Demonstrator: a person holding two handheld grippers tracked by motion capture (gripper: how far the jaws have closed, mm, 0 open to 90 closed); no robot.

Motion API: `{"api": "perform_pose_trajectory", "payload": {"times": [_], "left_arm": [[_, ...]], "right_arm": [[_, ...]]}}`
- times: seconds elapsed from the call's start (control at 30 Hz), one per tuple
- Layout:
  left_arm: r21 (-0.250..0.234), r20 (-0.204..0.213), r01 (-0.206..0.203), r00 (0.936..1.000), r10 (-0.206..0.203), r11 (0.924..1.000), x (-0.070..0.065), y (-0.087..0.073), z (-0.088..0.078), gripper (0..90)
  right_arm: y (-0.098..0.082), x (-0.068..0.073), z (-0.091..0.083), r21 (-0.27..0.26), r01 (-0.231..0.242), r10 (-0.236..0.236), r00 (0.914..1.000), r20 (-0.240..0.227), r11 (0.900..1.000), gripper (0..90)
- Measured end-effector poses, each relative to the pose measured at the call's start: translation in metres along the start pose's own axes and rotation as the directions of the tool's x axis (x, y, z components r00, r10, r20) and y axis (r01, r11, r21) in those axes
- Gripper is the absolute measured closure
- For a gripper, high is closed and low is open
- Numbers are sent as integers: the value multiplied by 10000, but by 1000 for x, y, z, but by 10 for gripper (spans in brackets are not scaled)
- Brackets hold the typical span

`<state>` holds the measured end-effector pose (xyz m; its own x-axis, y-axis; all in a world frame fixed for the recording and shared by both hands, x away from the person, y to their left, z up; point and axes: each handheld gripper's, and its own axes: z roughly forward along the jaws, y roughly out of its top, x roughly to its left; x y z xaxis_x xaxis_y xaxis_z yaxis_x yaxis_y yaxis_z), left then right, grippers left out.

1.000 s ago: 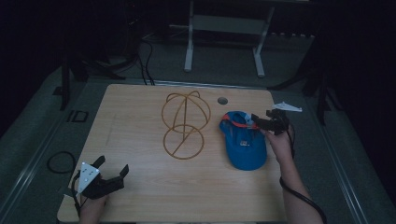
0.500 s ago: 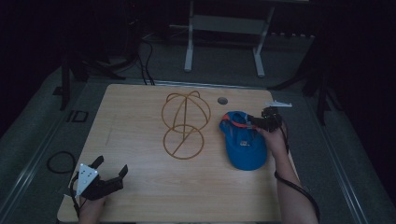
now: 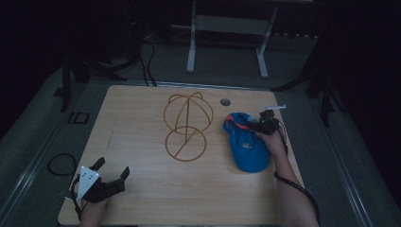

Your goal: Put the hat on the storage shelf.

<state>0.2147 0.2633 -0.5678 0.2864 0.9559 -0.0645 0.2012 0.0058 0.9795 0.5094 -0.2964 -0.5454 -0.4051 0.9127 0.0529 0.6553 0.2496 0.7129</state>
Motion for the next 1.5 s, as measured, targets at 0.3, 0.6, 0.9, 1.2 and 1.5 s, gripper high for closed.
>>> {"api": "perform_pose_trajectory", "payload": {"times": [0.3,0.6,0.9,1.2,1.5], "left_arm": [[27,12,-4,10000,4,10000,0,0,0,27],[14,-20,127,9999,-127,9999,2,0,0,27],[688,457,222,9986,-254,9974,-3,4,1,27],[1026,357,-5,9994,-32,9947,-8,7,2,27],[1389,688,-7,9976,-90,9903,-10,11,3,28]], "right_arm": [[-7,4,6,407,674,-685,9973,257,9969,449],[-5,16,4,541,1238,-1247,9921,127,9908,813],[-7,18,-20,-278,989,-991,9951,-51,9947,839],[1,31,-63,-1412,1225,-1259,9919,-156,9824,840],[8,41,-110,-2576,1412,-1567,9868,-405,9559,840]]}}
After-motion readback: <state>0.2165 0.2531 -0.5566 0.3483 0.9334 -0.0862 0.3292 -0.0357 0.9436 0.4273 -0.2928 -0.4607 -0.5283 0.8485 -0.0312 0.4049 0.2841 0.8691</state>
